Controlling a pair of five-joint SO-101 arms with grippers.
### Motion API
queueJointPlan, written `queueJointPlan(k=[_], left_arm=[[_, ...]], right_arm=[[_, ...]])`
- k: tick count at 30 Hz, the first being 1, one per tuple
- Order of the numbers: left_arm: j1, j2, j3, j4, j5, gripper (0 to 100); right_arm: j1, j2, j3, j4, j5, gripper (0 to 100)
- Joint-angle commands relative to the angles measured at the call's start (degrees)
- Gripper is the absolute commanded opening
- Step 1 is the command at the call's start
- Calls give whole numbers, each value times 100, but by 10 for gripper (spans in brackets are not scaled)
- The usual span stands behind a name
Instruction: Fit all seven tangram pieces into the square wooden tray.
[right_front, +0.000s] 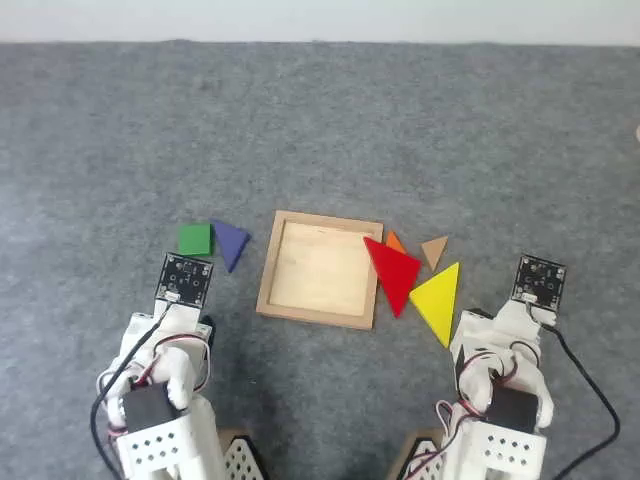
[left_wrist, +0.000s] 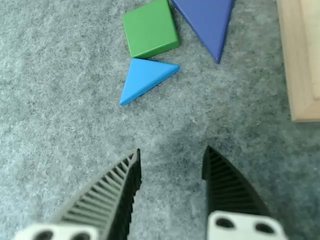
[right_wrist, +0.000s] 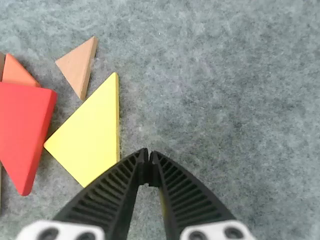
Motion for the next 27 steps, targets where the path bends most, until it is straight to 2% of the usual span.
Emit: queueJointPlan(k=[1, 23, 27], left_arm=[[-26, -105, -57, 18, -26, 193], [-26, -105, -57, 18, -26, 193], [-26, -105, -57, 18, -26, 193]], right_arm=[[40, -48, 97, -48, 62, 12], [40, -48, 97, -48, 62, 12], [-338, -48, 97, -4, 26, 13]])
